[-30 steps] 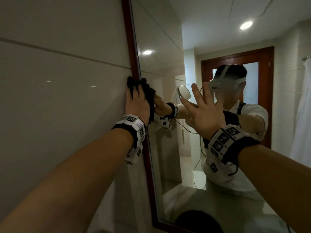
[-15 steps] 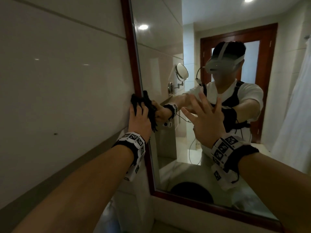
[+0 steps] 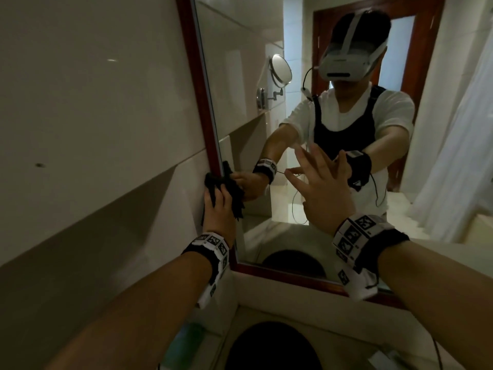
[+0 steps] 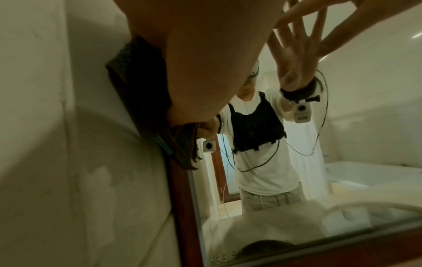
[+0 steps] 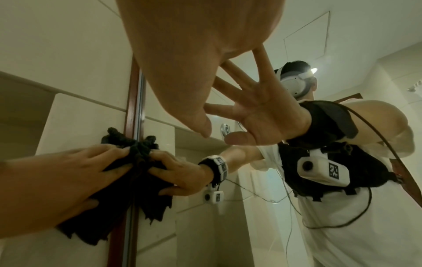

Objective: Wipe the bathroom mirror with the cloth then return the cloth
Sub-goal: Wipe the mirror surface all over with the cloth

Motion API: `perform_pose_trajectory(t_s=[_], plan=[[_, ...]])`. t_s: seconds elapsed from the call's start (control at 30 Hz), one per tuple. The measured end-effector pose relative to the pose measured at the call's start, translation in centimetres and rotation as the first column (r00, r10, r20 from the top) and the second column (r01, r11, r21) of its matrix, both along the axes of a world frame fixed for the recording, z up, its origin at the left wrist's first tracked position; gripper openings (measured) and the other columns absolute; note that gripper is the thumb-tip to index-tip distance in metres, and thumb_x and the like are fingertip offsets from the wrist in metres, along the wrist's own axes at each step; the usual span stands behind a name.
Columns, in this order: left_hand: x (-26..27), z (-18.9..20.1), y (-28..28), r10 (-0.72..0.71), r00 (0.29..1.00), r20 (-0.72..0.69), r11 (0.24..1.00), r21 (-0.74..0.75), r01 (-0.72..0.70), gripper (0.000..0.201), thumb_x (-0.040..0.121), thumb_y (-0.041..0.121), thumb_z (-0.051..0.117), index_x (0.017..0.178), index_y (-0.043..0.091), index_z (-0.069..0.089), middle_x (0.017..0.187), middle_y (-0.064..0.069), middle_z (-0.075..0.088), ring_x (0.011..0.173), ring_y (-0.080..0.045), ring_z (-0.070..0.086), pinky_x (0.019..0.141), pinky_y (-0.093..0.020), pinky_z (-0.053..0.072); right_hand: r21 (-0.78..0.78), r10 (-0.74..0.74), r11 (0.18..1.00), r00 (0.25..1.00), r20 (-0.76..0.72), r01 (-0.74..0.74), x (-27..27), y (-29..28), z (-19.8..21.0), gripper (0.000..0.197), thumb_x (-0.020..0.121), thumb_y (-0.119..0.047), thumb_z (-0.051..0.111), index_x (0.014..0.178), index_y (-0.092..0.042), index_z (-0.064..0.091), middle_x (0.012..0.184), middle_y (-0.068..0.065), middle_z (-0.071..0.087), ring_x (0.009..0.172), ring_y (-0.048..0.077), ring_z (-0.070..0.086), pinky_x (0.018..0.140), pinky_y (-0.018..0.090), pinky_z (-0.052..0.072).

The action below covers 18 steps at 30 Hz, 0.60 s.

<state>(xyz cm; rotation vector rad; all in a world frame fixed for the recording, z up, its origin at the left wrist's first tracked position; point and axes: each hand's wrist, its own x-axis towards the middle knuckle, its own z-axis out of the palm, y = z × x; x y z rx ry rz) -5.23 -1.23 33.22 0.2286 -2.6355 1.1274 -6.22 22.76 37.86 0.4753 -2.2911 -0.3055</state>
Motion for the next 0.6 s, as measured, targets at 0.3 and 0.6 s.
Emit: perform_pose_trajectory(t_s=[0.3,0.6], plan=[[0.1,2.4,-0.5,-0.04,0.996,-0.078,0.989,0.138,0.051,0.074,0.099,0.041,0.034,0.156,0.005,0.003,0.159,-0.021,-0.001,0.146,-0.047,0.001,0.12,-0.057,0.003,-0.054,0.031,0.998,0.999,-0.012,-0.031,0.4,1.7,-3.1,0.08,0.065,-0.023,0.078,0.141,-0.027,0.051,0.164,0.014,0.012,0.151,0.037,0.005,0.11,0.071,0.012],[-0.6,5.2,-0.4,-0.117,0.969,-0.217,0.962,0.217,0.164,0.069,0.097,0.037,0.036,0.155,0.004,0.02,0.158,-0.022,0.014,0.145,-0.045,0.012,0.12,-0.058,0.007,-0.077,-0.031,0.996,0.999,0.039,0.034,0.8,1.6,-5.8,0.075,0.073,-0.027,0.072,0.143,-0.03,0.047,0.165,0.013,0.005,0.151,0.039,-0.003,0.107,0.074,0.012]])
